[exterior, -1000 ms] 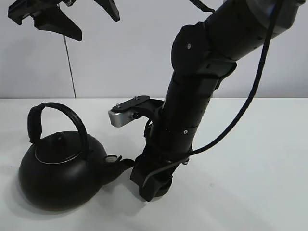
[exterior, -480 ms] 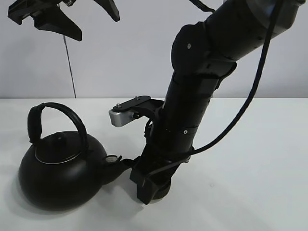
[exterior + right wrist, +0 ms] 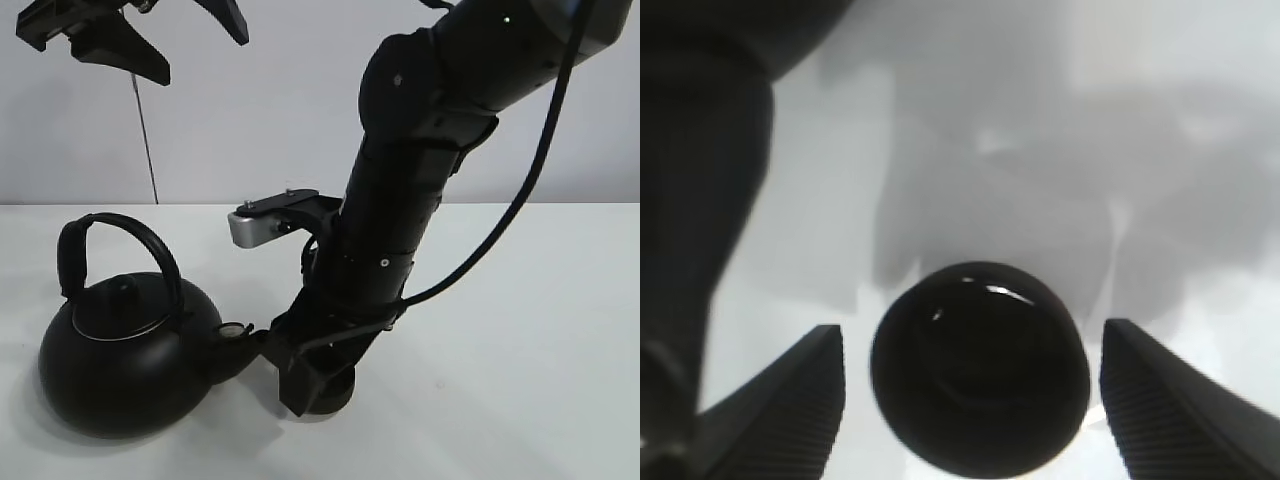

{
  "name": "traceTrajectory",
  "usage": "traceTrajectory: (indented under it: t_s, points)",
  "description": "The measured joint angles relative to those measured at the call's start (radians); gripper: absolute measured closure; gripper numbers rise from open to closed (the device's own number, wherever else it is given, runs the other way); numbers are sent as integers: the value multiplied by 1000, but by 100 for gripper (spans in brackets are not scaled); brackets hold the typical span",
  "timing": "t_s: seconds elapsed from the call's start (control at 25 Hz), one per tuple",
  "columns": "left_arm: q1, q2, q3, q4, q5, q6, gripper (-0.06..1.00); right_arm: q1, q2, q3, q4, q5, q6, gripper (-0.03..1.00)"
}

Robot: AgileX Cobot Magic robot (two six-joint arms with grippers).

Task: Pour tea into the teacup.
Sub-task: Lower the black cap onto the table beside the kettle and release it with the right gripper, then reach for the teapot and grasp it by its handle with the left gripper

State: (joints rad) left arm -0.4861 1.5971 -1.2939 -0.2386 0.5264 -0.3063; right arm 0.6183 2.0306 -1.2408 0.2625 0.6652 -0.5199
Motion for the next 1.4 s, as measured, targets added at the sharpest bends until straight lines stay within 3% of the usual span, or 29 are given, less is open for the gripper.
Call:
traceTrajectory:
  t_s: [0.52, 0.8, 1.16, 1.4]
  points:
    - [0, 0, 0, 0, 0, 0, 42, -124, -119, 0, 182, 131, 35, 47]
    - [0, 0, 0, 0, 0, 0, 42, -240, -252, 0, 179, 200, 80, 47]
    - [0, 0, 0, 0, 0, 0, 42, -455, -407, 0, 173, 334, 108, 47]
    - [0, 0, 0, 0, 0, 0, 42, -492, -445, 0, 177, 385, 108, 47]
